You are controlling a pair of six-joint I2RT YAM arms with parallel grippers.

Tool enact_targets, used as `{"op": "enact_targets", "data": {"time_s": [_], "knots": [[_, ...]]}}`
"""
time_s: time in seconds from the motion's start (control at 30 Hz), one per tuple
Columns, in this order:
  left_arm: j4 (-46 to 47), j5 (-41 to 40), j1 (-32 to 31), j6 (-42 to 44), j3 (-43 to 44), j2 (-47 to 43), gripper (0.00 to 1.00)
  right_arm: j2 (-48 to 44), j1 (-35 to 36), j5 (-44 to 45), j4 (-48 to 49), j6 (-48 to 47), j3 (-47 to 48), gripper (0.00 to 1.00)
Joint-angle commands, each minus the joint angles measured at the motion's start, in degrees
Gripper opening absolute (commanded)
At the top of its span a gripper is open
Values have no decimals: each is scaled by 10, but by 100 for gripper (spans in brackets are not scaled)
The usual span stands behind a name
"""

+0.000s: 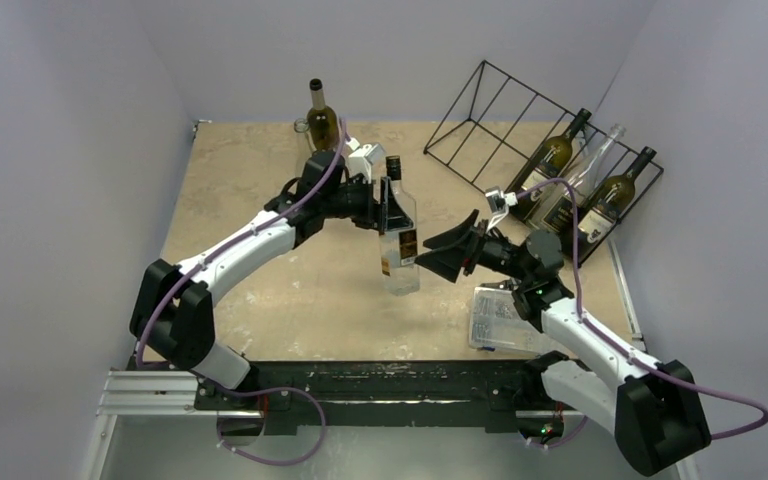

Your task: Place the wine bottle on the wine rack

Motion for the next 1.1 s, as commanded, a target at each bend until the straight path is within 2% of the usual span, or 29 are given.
{"op": "enact_targets", "data": {"time_s": [0.0,0.13,0.37,0.53,0.77,0.9,1.07], "knots": [[182,127,0,-84,-14,-61,0,-13,-2,-50,50,18,4,99],[204,169,0,-89,-33,-95,0,1,-2,-48,30,4,17,99],[134,232,0,-30,-33,-157,0,-27,0,-27,-71,-69,43,99],[227,283,-16,-91,-47,-152,0,-30,14,-82,31,-23,33,99],[287,268,-39,-134,-47,-141,0,32,94,-83,140,31,58,99],[292,274,-39,-137,-50,-144,0,82,101,-80,310,151,43,99],[267,276,-39,-118,-52,-153,0,147,101,-84,515,274,31,85]]}}
